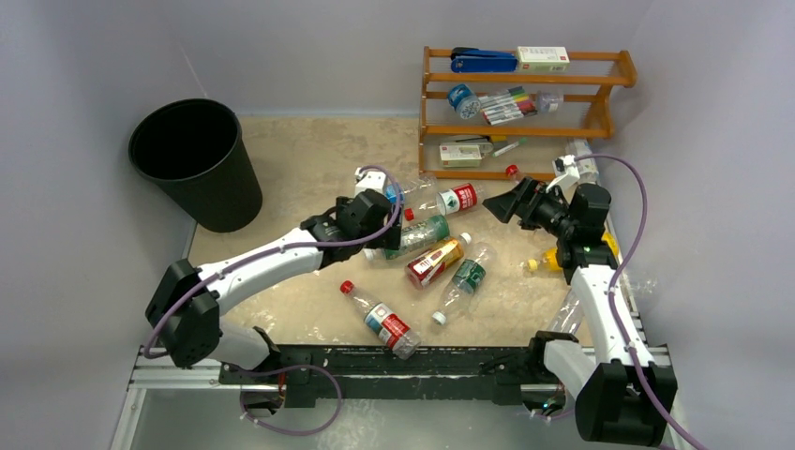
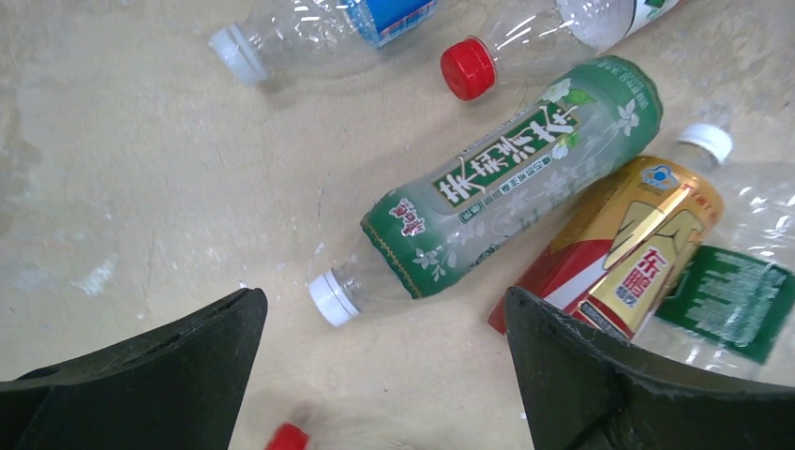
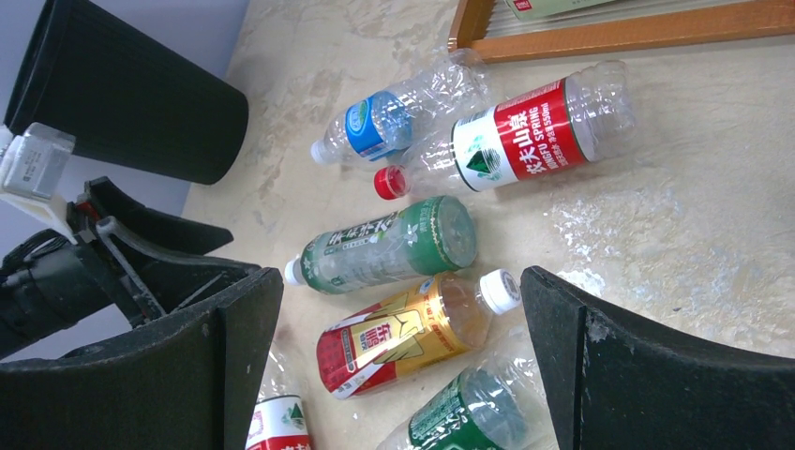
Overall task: Put the plastic bottles in the bin
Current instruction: Pick up the plastic bottle at the center of the board.
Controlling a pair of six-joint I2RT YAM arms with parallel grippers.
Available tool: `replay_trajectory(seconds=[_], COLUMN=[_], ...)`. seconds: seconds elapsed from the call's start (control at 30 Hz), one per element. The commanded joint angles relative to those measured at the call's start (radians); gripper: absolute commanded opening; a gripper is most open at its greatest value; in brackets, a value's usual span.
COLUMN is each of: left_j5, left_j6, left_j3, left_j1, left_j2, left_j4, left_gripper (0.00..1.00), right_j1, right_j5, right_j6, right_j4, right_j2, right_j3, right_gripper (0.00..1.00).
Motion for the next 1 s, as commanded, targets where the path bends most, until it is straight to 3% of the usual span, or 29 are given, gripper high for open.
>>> replay_trajectory(seconds=[0.0,0.27,0.77,0.97], left_j5=[-0.022,0.054,0.170,0.163], left_j6=[0.214,0.308,0.332,0.312], left_j3=[0.048,0.072,0.079,0.074], left_j1=[-0.007,-0.011,-0.012,-0.019], left_j2=[0.049,0.190,0.331,0.358], left_j4=[0.070,0.099,0.194,0.219], left_gripper=[0.98,0.97,0.97,0.88], right_j1=[0.001,0.001,0.001,0.001], right_j5=[0.008,0.002,-0.004,-0.009], right_j6=[-0.014,-0.002,-0.008,-0.003], right_j4=[0.025,0.052,0.056,0.067], right_j2=[-0.011,0.004,0.029,0.037], right_j3=[0.033,0.015,0.019,0.010], right_gripper=[1.00,1.00,1.00,1.00])
